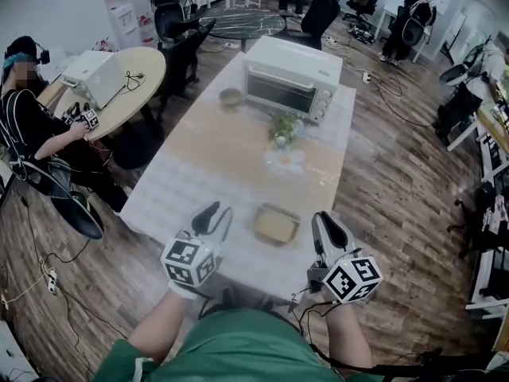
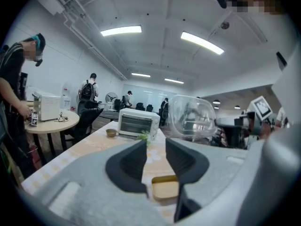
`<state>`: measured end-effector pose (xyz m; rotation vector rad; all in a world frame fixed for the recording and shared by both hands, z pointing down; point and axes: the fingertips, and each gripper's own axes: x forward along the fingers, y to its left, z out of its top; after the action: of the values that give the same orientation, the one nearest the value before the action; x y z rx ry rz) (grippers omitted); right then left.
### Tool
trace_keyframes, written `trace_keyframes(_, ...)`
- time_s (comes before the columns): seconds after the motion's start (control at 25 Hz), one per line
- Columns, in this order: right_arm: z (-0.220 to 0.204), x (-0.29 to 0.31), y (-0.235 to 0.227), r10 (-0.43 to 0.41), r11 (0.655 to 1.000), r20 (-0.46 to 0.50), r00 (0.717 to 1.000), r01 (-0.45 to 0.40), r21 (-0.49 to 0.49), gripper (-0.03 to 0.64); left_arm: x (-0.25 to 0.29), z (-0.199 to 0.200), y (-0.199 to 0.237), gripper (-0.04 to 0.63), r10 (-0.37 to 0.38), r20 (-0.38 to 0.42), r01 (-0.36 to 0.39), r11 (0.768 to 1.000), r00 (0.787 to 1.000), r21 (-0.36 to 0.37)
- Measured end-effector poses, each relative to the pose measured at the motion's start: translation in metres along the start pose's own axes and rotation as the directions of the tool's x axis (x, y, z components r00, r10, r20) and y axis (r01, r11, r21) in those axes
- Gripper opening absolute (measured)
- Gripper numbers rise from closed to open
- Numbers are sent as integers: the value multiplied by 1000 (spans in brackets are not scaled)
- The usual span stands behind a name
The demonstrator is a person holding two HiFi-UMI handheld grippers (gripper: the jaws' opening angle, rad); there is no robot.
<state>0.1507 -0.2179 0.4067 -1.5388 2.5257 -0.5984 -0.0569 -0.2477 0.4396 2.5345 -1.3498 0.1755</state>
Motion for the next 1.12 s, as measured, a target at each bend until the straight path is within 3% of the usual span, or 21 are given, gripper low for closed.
trace_keyframes(0.48, 36, -10, 9, 7, 999, 88, 996, -3, -44, 43, 4, 37, -17, 124, -56, 79, 56, 998, 995, 12)
trace_keyframes(1.12, 55, -25, 5, 7, 999, 155, 988, -1, -38, 41, 5, 53, -32, 124, -80, 97, 75, 996, 992, 51)
